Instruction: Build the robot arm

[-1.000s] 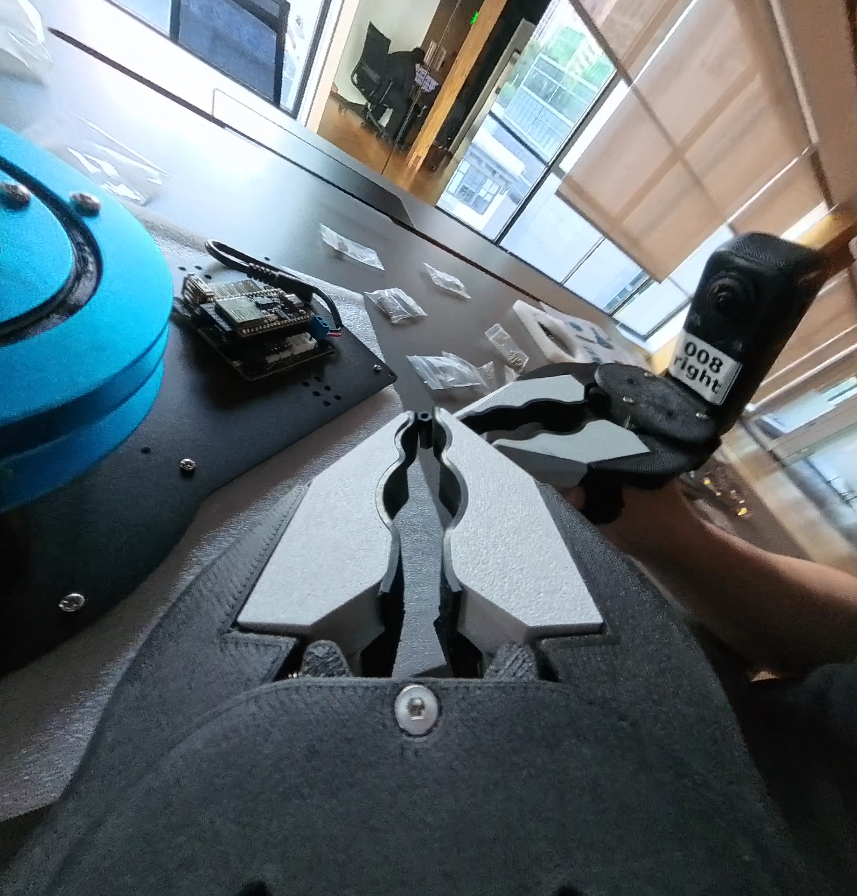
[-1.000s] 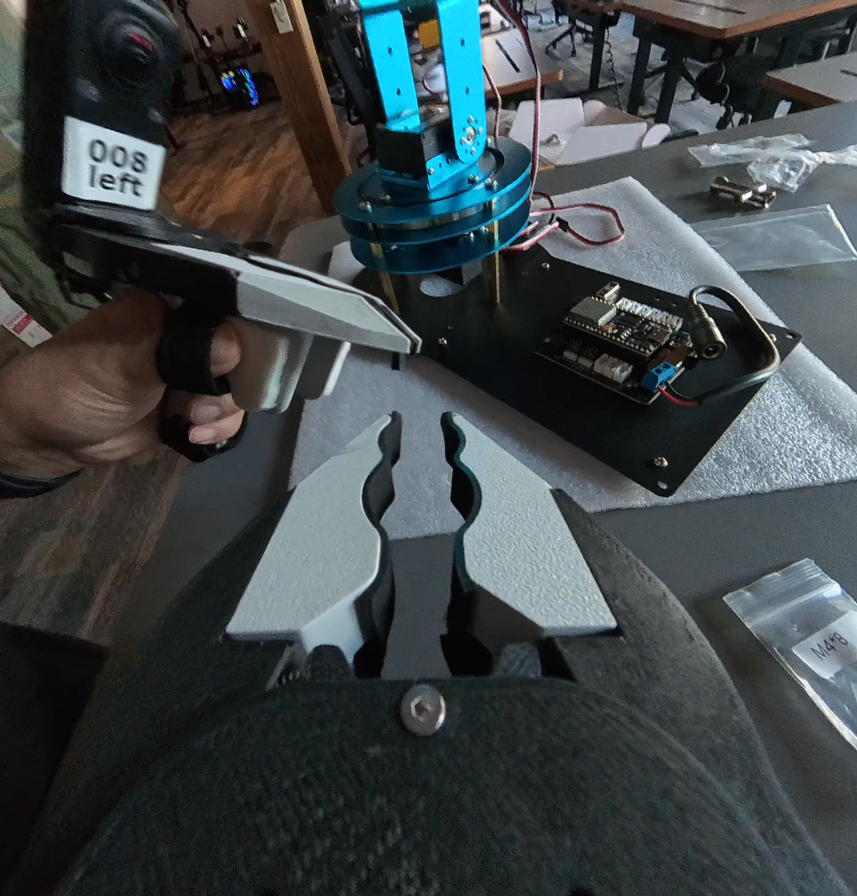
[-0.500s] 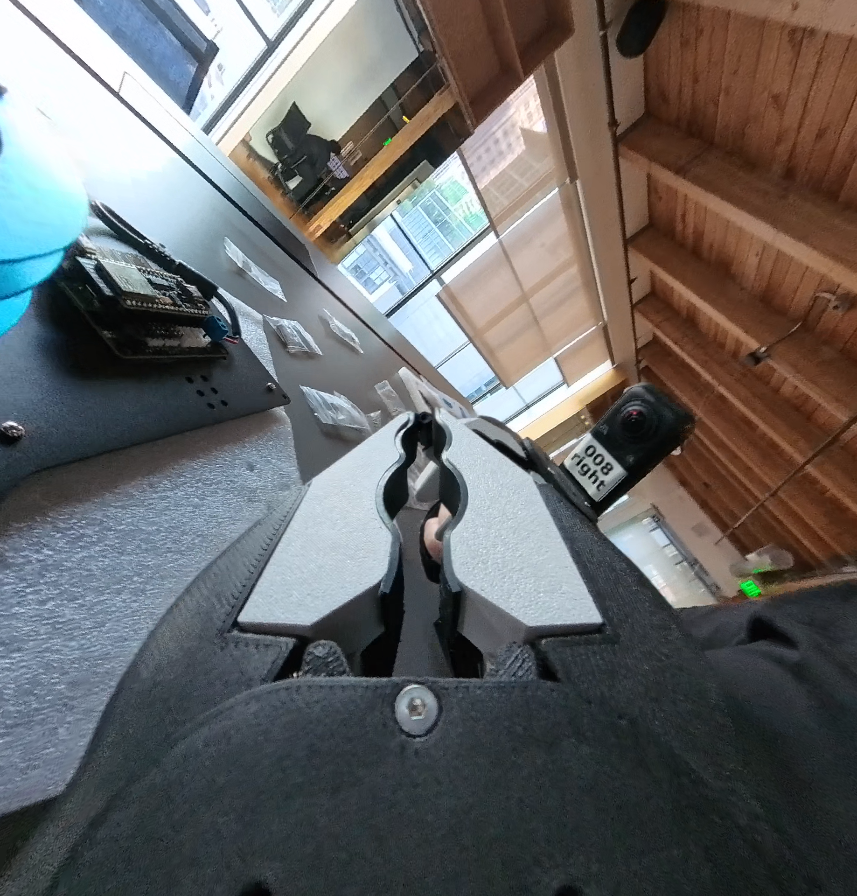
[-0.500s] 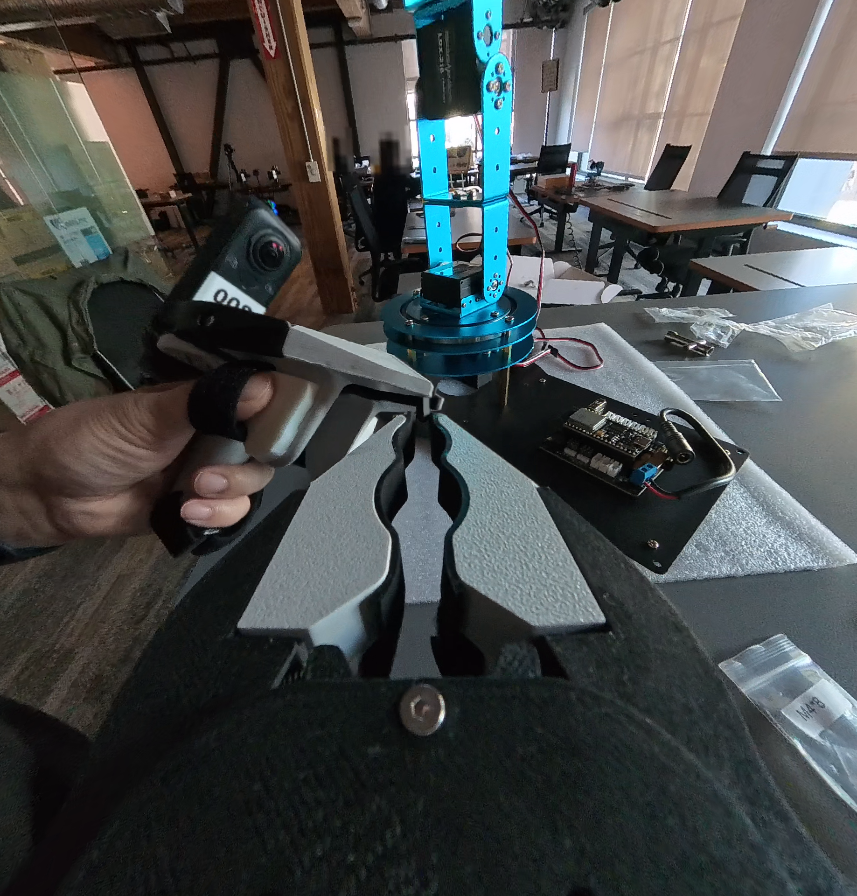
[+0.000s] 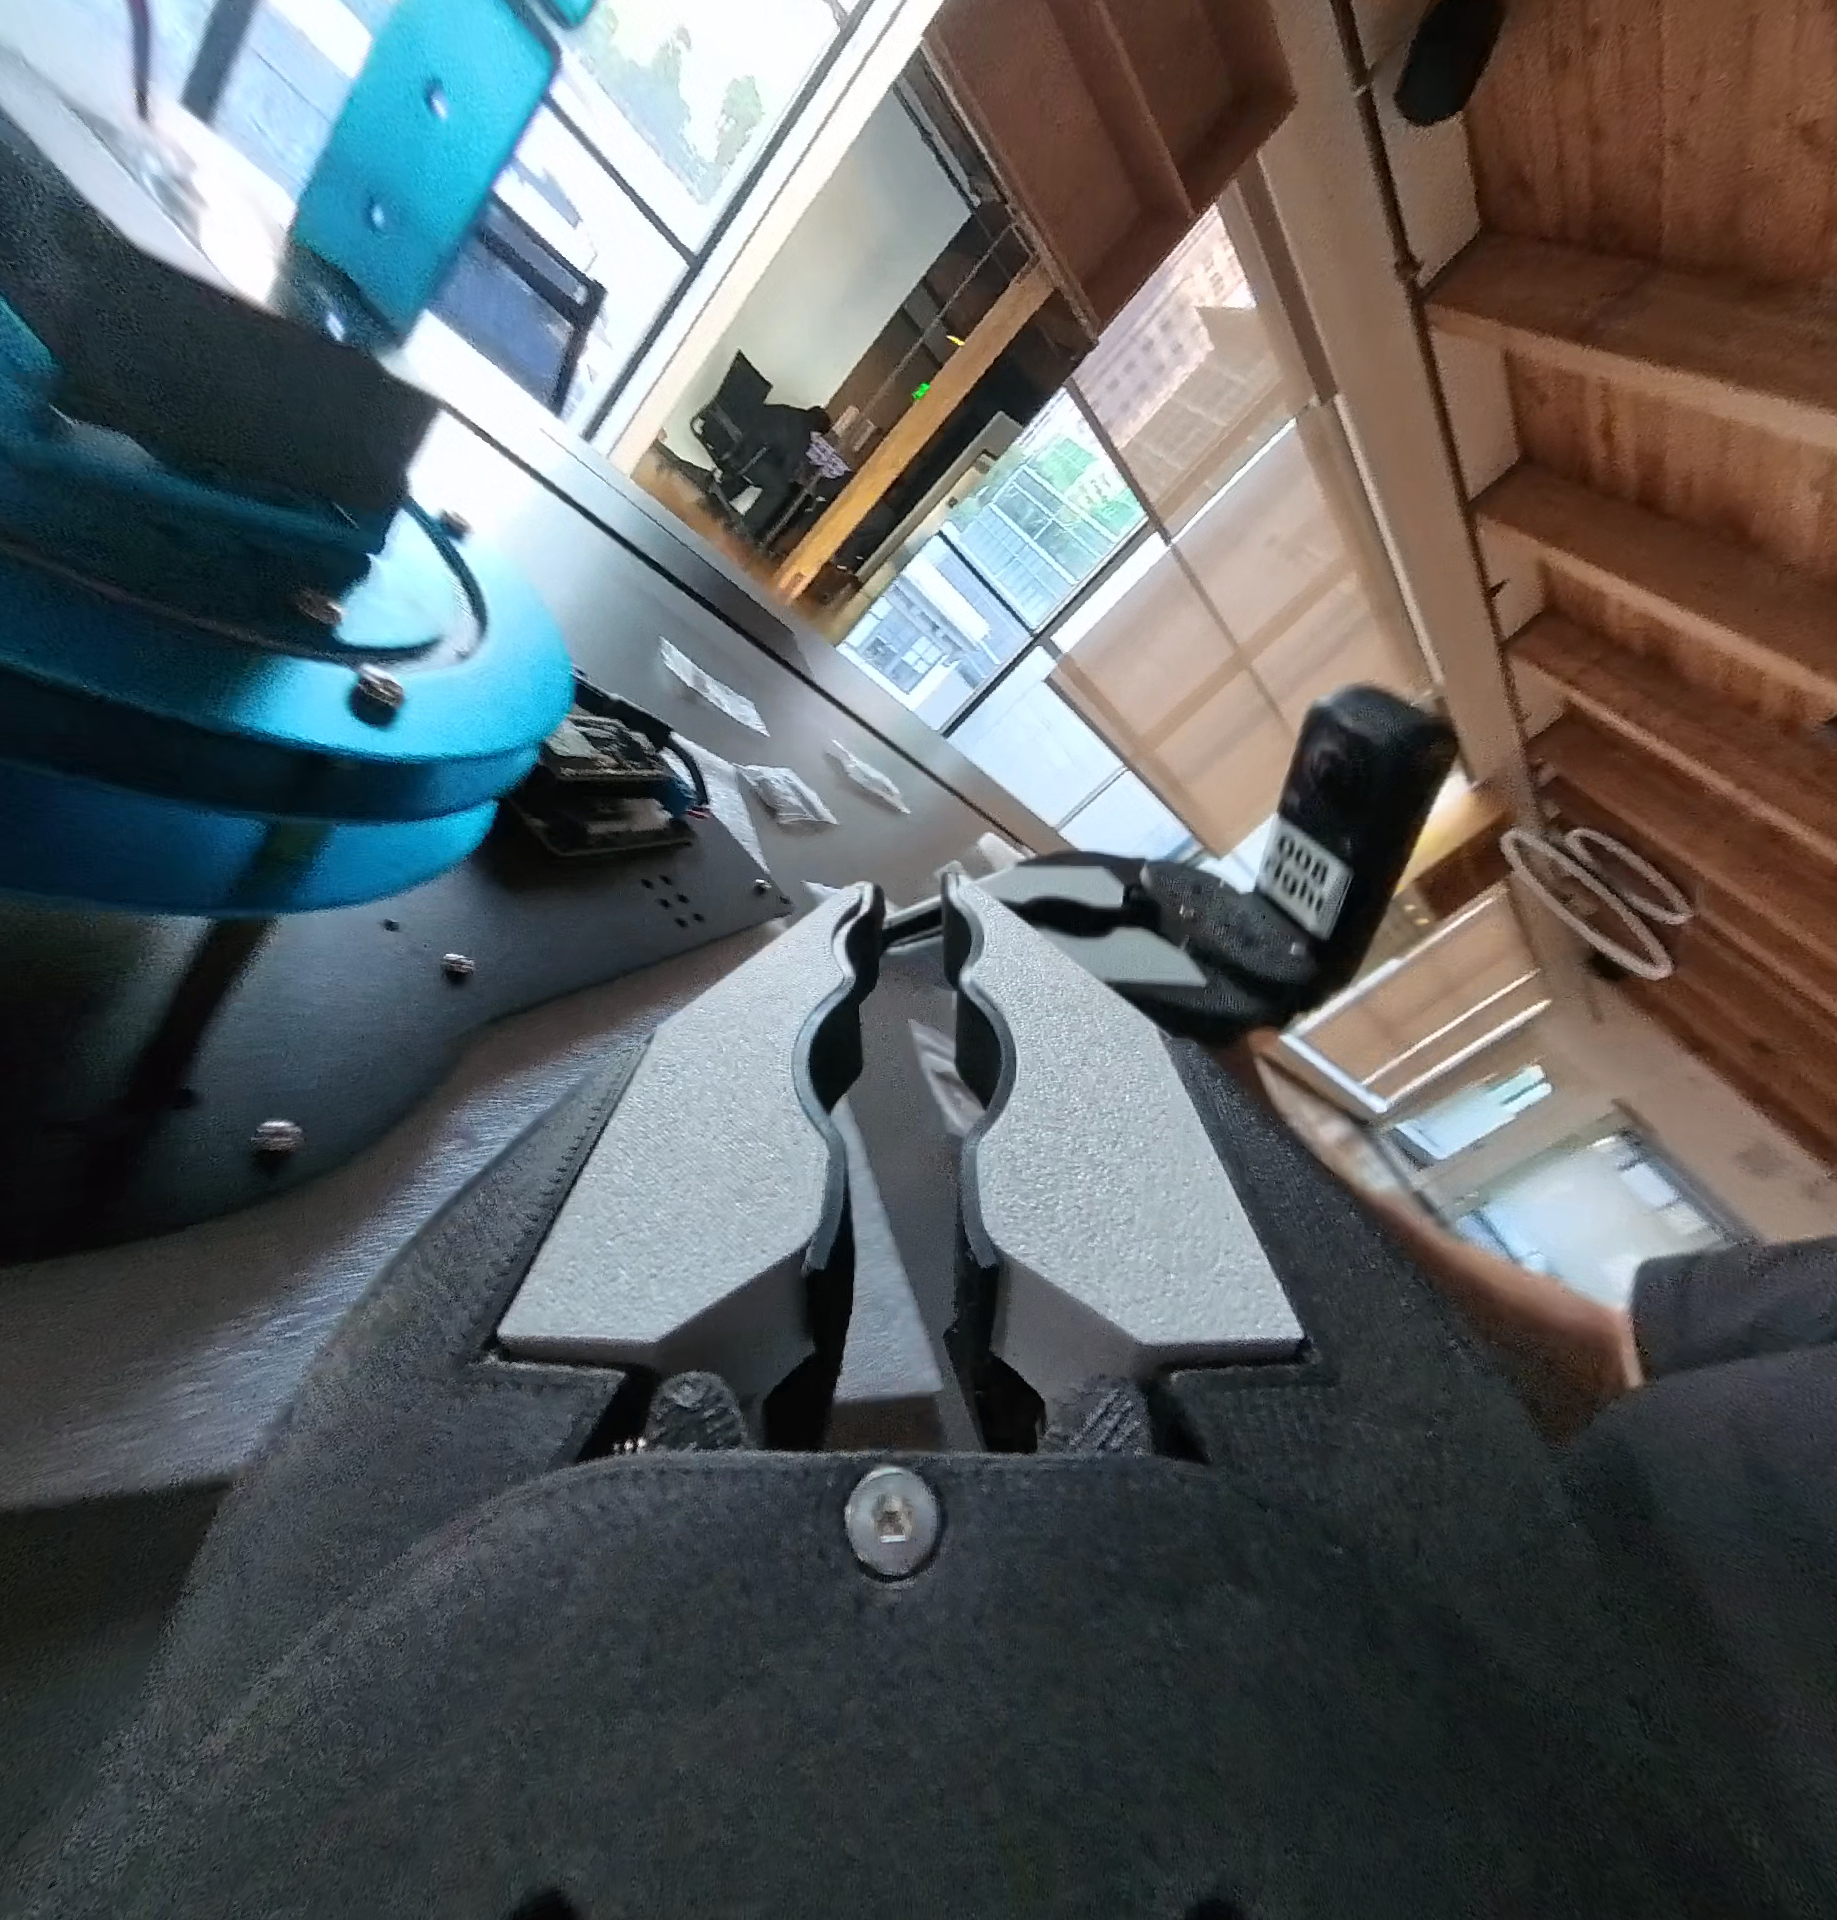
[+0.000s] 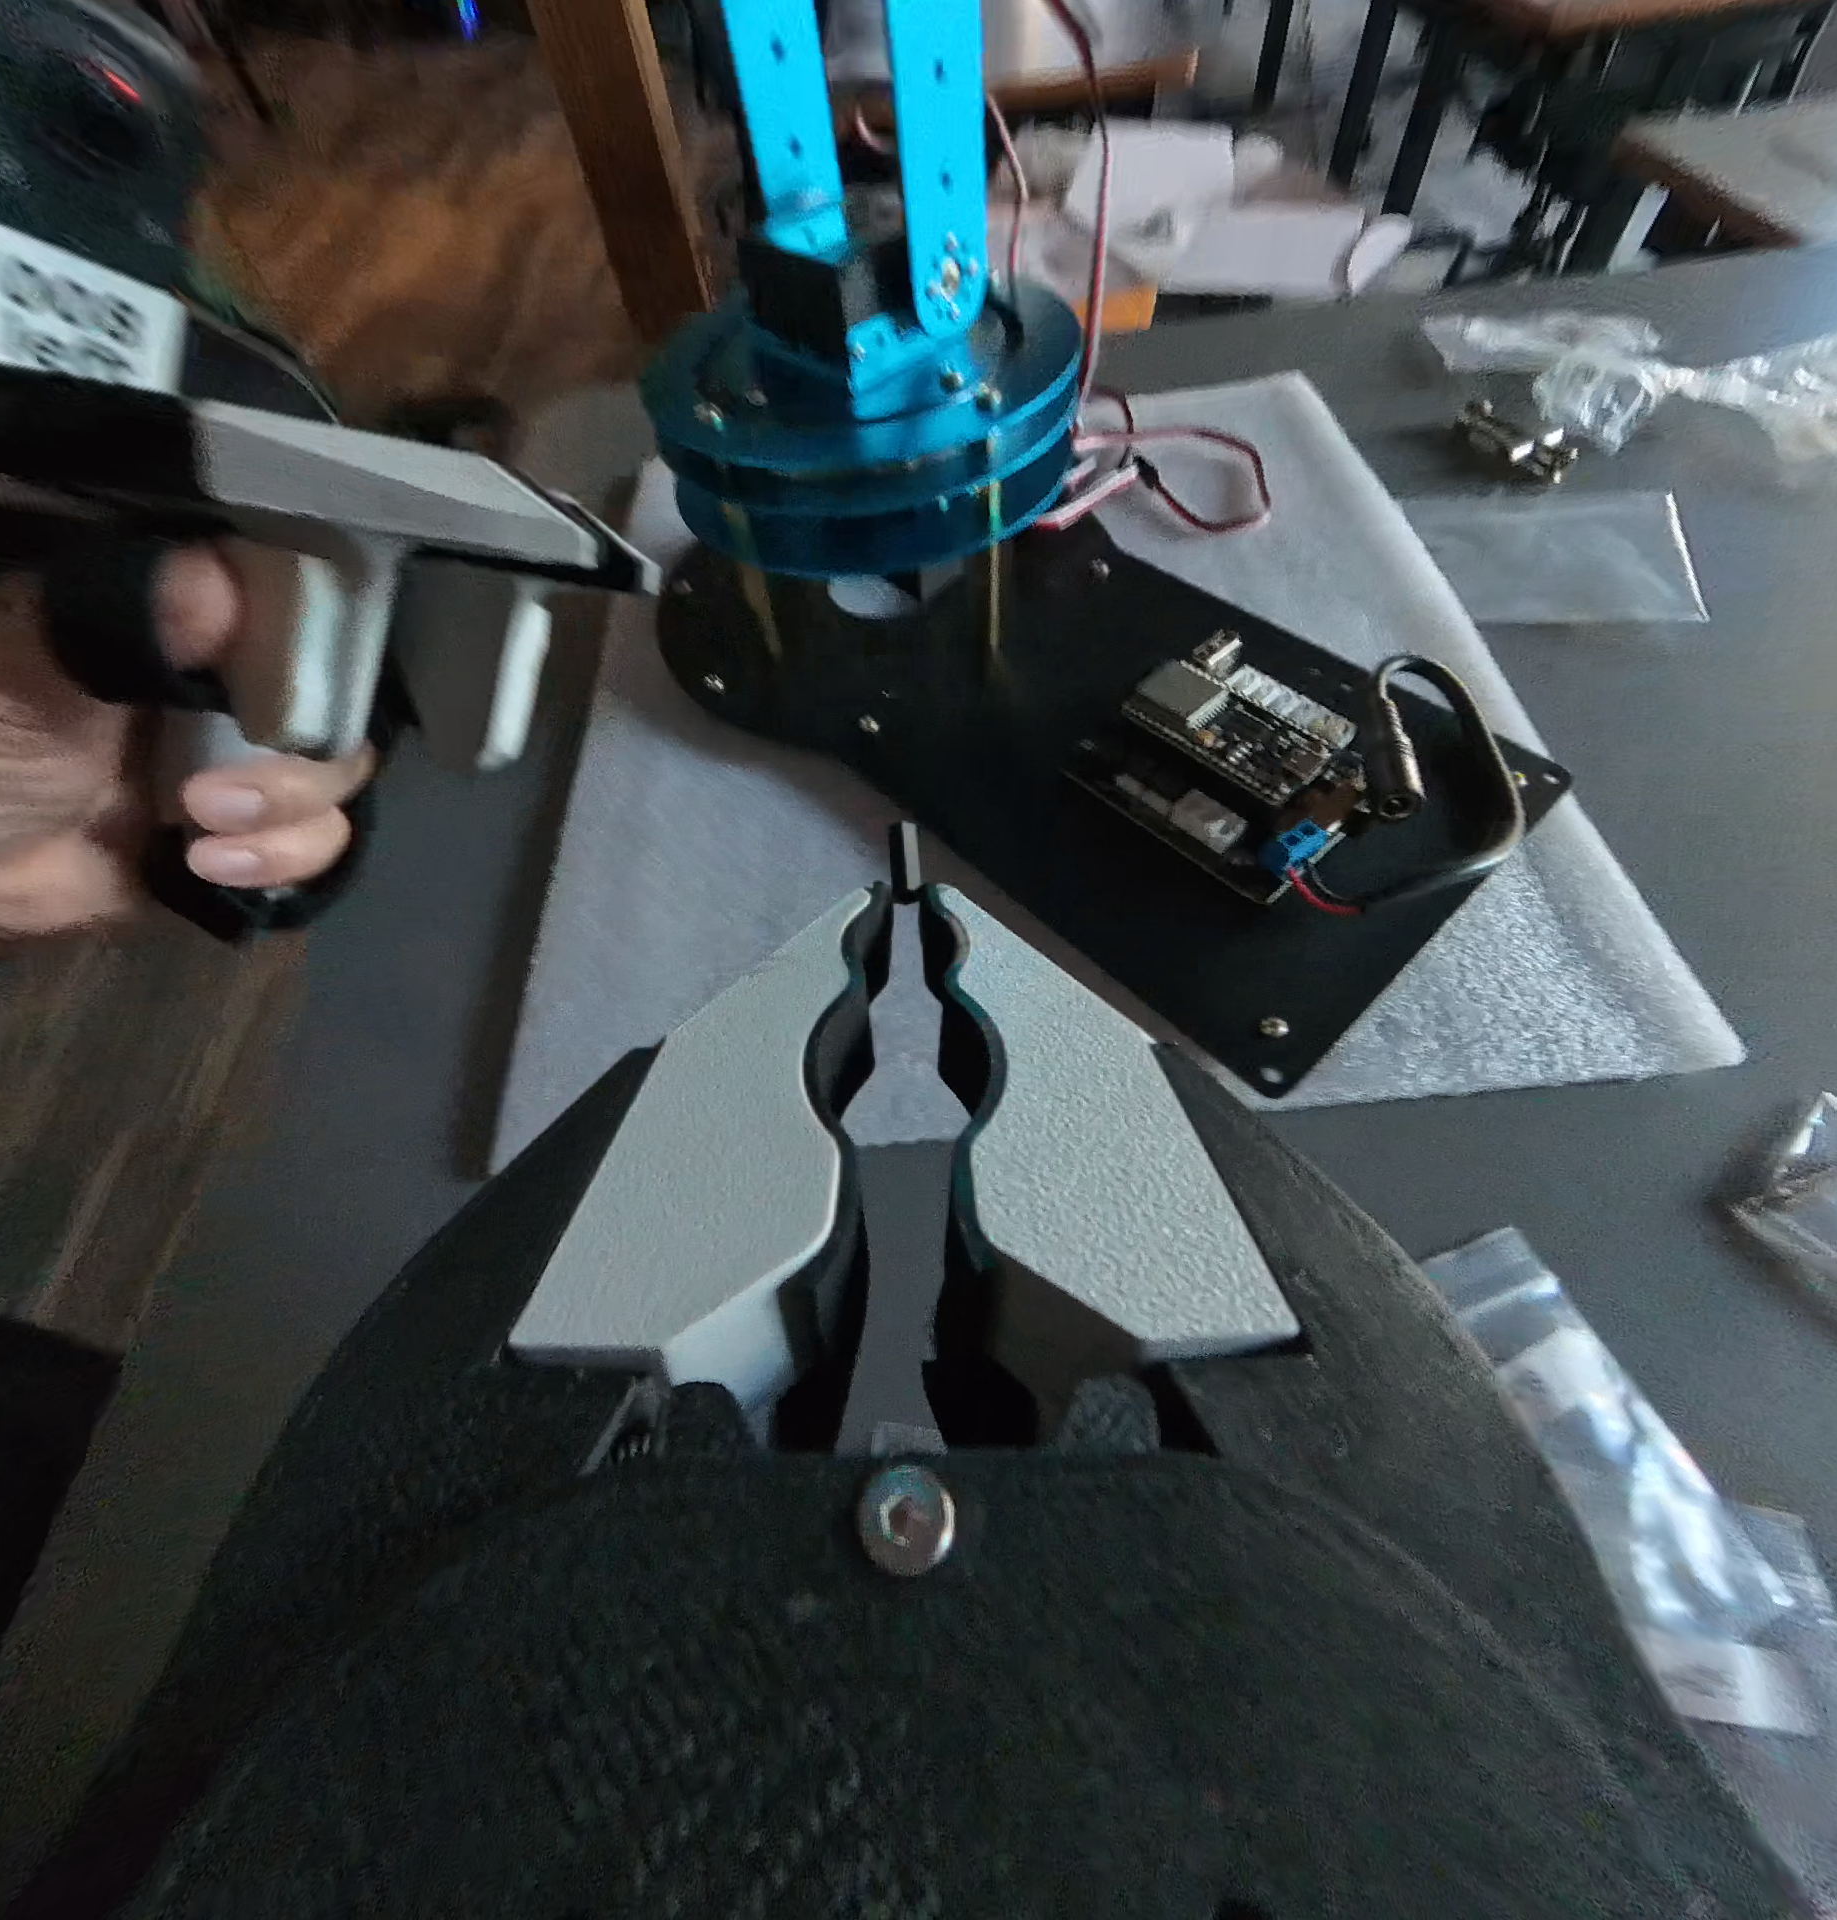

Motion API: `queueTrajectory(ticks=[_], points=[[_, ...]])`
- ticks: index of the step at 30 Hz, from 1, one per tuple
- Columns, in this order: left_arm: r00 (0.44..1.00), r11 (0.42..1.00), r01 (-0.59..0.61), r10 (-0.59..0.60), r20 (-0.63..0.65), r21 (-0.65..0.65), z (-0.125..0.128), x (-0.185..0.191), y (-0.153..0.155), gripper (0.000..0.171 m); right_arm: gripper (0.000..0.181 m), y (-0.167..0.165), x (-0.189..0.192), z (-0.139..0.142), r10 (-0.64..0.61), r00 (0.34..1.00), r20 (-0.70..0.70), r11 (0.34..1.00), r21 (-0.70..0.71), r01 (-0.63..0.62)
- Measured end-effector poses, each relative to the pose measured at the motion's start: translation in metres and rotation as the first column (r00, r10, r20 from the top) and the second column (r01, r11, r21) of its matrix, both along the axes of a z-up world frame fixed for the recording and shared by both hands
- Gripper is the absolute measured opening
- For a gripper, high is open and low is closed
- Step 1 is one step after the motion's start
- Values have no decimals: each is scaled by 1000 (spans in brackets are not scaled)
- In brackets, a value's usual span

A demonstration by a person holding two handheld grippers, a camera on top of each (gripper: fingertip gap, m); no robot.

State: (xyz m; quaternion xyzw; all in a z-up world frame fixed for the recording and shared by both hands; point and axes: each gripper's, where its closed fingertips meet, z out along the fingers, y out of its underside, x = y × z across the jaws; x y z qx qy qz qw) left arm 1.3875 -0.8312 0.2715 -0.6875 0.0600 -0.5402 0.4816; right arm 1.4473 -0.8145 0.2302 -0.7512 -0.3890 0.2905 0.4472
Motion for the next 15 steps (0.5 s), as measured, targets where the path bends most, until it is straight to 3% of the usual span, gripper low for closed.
queueTrajectory(ticks=[8,15], points=[[978,987,-55,84,-193,150,-4,-41,-4,6,3,40,1,-17,86,951,296,996,-8,-88],[974,984,-79,110,-200,158,-6,-74,-7,5,4,51,-16,-38,166,898,408,986,-43,-163]])
